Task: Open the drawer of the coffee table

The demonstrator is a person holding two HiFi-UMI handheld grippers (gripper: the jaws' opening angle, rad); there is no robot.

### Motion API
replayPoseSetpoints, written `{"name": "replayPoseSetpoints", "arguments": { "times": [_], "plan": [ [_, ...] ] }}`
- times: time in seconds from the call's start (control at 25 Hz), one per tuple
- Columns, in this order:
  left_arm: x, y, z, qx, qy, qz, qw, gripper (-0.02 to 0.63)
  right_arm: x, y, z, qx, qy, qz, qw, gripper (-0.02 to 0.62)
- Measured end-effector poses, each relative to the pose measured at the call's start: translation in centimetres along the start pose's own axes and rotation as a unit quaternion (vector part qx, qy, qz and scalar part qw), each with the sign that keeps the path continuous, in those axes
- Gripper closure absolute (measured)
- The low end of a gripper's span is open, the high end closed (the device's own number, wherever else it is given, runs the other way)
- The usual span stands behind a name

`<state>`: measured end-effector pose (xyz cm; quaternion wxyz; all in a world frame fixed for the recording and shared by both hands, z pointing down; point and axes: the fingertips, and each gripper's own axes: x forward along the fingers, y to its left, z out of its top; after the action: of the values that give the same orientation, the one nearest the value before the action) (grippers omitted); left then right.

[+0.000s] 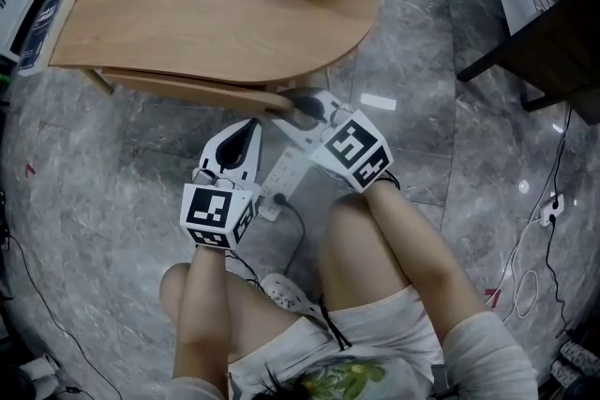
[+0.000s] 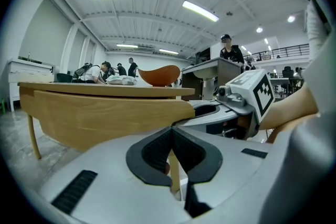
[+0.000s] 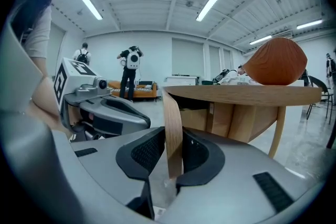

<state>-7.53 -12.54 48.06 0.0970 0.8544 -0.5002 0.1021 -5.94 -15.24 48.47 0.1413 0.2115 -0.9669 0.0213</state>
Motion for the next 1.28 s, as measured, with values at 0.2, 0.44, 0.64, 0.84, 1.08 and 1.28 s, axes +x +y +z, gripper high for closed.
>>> {"name": "replayPoseSetpoints", "arguments": {
  "times": [0.2, 0.44, 0.64, 0.84, 1.08, 1.28],
  "plan": [
    [-0.7, 0.7, -0.3, -0.016, -0.002, 0.004, 0.9999, 0.597, 0.0, 0.0, -0.1, 0.014, 0.001, -0.001, 1.000, 0.505],
    [-1.5, 1.9, 0.5, -0.039, -0.020, 0.014, 0.9989, 0.597, -0.3, 1.7, -0.1, 0.009, 0.007, 0.028, 1.000, 0.508],
    [-1.8, 1.9, 1.2, -0.045, -0.032, 0.014, 0.9984, 0.597, -0.4, 2.5, -0.2, 0.009, 0.018, 0.038, 0.999, 0.508],
    [-2.0, 1.6, 1.0, -0.040, -0.034, 0.007, 0.9986, 0.597, -0.5, 3.2, -0.4, 0.005, 0.028, 0.052, 0.998, 0.511],
    [-2.3, 1.2, 1.9, -0.024, -0.040, -0.009, 0.9989, 0.597, -0.6, 3.2, -0.4, 0.008, 0.026, 0.052, 0.998, 0.509],
    [-3.6, 1.6, 4.0, 0.043, -0.035, -0.018, 0.9983, 0.595, -0.6, 3.2, -0.3, 0.006, 0.025, 0.049, 0.998, 0.509]
  ]
}}
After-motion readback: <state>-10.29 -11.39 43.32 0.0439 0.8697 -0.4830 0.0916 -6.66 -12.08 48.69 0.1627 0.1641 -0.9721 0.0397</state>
